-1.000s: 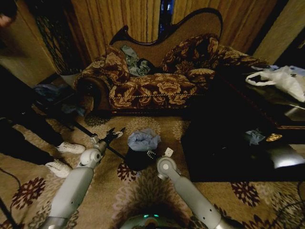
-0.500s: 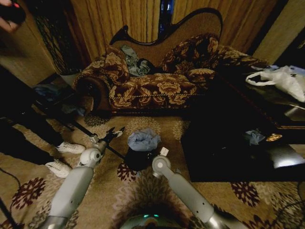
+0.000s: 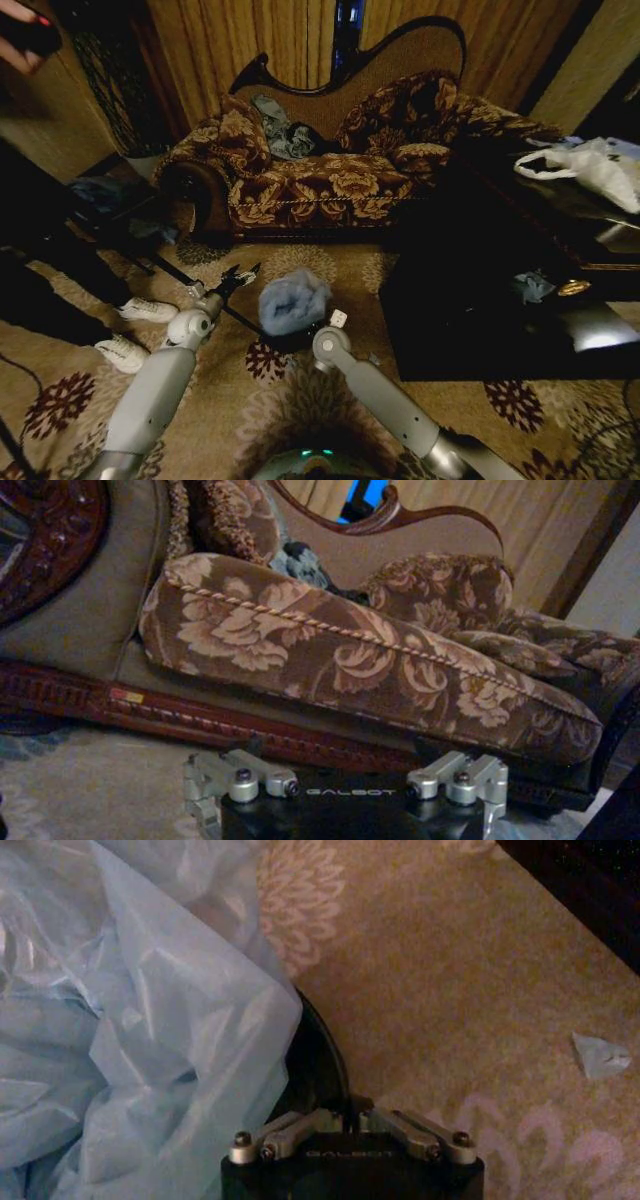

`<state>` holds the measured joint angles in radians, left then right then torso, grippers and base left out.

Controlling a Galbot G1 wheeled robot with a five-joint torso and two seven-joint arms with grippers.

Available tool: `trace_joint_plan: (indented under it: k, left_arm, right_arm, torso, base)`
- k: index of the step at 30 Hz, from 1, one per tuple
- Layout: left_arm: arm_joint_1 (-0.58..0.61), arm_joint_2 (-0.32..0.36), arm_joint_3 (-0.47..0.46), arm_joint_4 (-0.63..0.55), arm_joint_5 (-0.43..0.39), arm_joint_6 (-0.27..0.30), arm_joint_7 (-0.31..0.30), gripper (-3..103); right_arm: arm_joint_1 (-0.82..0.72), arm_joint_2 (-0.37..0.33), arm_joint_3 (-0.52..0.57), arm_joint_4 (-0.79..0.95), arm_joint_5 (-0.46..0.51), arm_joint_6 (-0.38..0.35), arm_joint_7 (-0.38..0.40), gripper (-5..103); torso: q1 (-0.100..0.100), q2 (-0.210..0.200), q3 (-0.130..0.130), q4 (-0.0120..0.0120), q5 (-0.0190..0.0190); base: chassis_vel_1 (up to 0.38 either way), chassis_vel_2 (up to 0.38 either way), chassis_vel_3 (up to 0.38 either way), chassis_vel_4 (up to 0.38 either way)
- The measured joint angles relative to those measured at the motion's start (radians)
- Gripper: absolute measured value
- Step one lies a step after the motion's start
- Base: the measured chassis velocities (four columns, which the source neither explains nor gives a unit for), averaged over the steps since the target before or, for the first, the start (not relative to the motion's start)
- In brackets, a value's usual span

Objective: Place a garbage bag over the trash bin.

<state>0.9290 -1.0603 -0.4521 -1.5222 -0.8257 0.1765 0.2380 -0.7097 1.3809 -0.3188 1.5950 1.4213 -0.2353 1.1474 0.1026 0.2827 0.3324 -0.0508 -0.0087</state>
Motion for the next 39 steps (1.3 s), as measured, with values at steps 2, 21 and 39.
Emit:
trace_joint_plan:
  k: [2,21,39]
  left_arm:
    - [-0.001,0.0,0.001,0.001,0.0,-0.001,0.0,100]
    - [0.008,0.007,0.002,0.001,-0.015,-0.004,0.007,100]
    - [0.026,0.024,-0.013,0.001,-0.043,-0.018,0.015,100]
  right_arm:
    - [0.0,0.0,-0.001,0.002,-0.001,0.001,0.002,0]
    - [0.132,-0.014,0.039,-0.024,0.014,-0.007,0.028,0]
    - [0.266,-0.074,-0.044,-0.124,0.106,-0.061,0.059,0]
  torso:
    - [0.0,0.0,0.0,0.0,-0.0001]
    - [0.0,0.0,0.0,0.0,0.0001]
    - [0.0,0.0,0.0,-0.0001,0.0001]
  base:
    - [0.0,0.0,0.0,0.0]
    - [0.0,0.0,0.0,0.0]
    - [0.0,0.0,0.0,0.0]
